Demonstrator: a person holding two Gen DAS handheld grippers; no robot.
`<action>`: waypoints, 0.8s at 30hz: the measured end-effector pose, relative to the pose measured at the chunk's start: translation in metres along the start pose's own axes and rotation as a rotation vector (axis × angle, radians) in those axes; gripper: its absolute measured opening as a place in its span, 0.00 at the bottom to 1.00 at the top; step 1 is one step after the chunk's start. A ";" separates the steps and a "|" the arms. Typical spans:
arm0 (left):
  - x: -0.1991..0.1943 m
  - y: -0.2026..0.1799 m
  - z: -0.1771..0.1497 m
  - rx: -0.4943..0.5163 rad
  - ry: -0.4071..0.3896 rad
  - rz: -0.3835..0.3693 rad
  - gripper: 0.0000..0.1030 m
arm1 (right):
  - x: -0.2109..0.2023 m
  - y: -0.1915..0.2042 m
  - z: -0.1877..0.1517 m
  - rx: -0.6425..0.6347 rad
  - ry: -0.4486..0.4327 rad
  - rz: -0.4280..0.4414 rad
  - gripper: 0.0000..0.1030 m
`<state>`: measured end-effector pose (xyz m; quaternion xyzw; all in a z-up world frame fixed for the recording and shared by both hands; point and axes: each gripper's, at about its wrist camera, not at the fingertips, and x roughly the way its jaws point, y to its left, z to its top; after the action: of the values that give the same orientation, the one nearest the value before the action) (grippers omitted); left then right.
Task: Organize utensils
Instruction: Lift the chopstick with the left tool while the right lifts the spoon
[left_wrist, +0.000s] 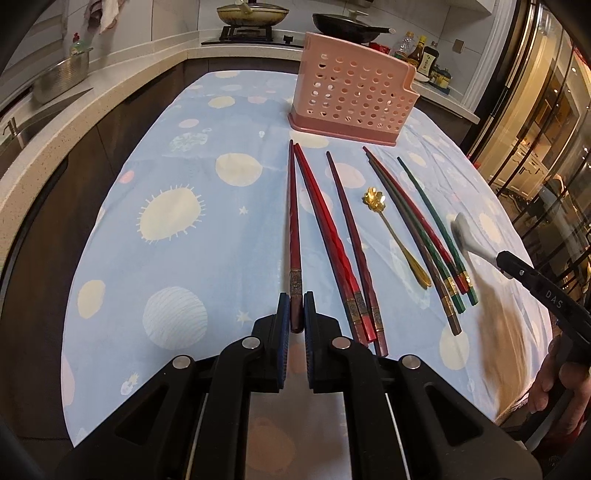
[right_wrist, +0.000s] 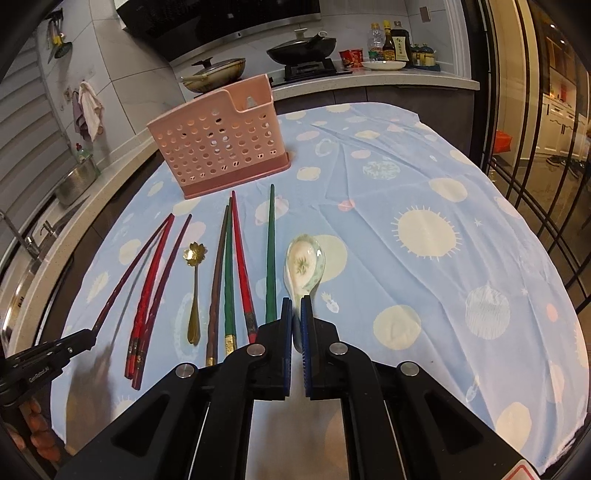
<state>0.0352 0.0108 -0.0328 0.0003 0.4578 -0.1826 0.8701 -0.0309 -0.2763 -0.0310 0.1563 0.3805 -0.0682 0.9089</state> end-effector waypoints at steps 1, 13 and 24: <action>-0.004 0.000 0.002 -0.003 -0.010 -0.004 0.07 | -0.004 0.000 0.003 0.003 -0.010 0.007 0.04; -0.024 -0.005 0.031 0.009 -0.095 -0.024 0.07 | -0.007 -0.005 0.013 -0.008 -0.009 0.007 0.01; -0.003 -0.002 0.013 -0.004 -0.020 -0.024 0.07 | 0.021 -0.009 -0.022 0.035 0.114 0.038 0.05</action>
<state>0.0431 0.0074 -0.0221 -0.0090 0.4492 -0.1922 0.8725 -0.0330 -0.2778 -0.0625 0.1829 0.4275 -0.0484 0.8840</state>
